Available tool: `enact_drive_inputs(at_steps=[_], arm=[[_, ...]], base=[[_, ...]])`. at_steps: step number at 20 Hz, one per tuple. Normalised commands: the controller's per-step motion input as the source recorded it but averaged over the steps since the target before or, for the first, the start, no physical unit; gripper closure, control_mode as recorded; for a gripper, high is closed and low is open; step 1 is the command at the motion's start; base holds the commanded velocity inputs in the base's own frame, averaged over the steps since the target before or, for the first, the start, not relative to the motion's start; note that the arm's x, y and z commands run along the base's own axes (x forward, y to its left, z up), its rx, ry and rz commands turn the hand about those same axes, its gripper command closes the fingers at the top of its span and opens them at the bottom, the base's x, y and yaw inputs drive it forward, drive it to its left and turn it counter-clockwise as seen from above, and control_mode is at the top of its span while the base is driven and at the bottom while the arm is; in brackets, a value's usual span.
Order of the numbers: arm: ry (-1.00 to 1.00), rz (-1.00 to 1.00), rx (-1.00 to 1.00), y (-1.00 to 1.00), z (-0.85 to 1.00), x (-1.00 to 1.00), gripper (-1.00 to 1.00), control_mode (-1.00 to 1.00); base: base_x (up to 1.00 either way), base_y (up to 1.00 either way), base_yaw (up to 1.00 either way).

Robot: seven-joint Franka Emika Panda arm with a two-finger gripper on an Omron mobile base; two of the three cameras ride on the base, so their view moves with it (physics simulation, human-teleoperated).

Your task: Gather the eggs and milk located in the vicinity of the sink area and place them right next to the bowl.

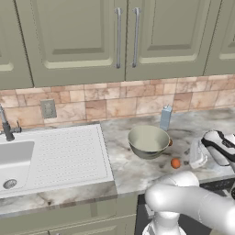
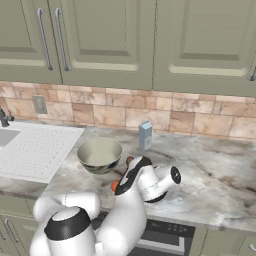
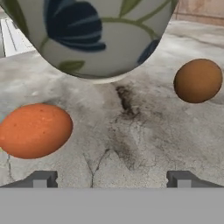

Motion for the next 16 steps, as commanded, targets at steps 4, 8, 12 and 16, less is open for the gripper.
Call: enact_drive_inputs(at_steps=[4,8,12,16], arm=[[0.00,0.13,0.00,0.35,0.00,-0.18,-1.00,-1.00],[0.00,0.15,0.00,0.32,0.00,-0.21,-1.00,-1.00],[0.00,0.09,0.00,0.05,0.04,-0.13,-1.00,-1.00],[0.00,0.00,0.00,-0.06,0.17,-0.06,-1.00,-1.00]], base=[[0.00,0.00,0.00],[0.00,0.00,0.00],[0.00,0.00,0.00],[0.00,0.00,0.00]])
